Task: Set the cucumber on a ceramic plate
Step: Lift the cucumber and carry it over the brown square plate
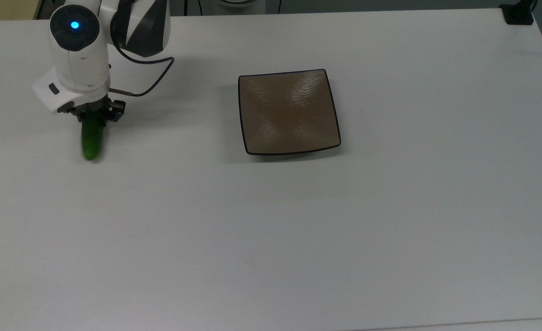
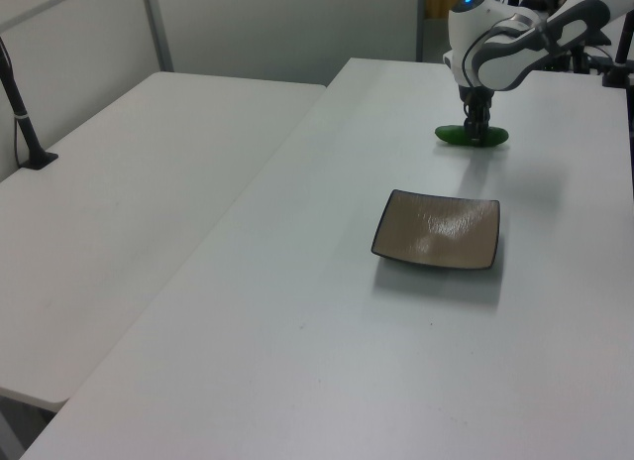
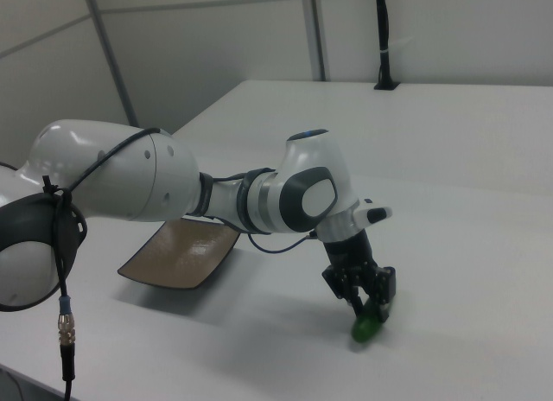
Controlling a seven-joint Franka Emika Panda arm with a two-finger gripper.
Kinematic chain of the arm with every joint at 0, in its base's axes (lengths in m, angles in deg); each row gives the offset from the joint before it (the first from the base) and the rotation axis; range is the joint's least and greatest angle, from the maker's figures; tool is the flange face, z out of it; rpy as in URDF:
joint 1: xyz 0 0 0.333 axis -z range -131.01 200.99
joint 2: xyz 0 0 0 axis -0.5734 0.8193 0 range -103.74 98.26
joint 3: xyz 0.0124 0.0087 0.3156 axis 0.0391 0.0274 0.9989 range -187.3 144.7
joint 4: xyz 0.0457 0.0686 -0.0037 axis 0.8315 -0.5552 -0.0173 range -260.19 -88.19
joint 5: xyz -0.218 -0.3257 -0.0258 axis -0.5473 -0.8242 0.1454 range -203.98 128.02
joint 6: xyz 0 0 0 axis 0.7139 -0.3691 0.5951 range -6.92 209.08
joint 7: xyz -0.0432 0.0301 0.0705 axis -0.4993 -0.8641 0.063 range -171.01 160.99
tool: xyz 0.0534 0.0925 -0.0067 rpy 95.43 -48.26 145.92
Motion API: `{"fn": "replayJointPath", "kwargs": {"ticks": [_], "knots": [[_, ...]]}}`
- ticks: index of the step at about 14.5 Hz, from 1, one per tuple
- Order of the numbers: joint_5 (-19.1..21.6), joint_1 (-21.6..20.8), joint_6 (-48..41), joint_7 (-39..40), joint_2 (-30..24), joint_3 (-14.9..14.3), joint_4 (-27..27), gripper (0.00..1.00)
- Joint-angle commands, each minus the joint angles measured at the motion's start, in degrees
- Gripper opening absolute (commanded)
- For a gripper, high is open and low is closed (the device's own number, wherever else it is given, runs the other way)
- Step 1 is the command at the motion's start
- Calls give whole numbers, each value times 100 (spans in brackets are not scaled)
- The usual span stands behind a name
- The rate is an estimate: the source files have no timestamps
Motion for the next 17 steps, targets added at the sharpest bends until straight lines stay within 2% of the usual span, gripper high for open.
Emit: {"fn": "replayJointPath", "kwargs": {"ticks": [1, 8, 10, 17], "knots": [[-97, 11, 108, 35, -15, -11, -30, 35], [-27, 28, 99, 27, -111, -11, 40, 35], [8, -15, 91, 9, -295, -3, 40, 35], [623, -314, 29, -210, -831, 217, 23, 35]]}}
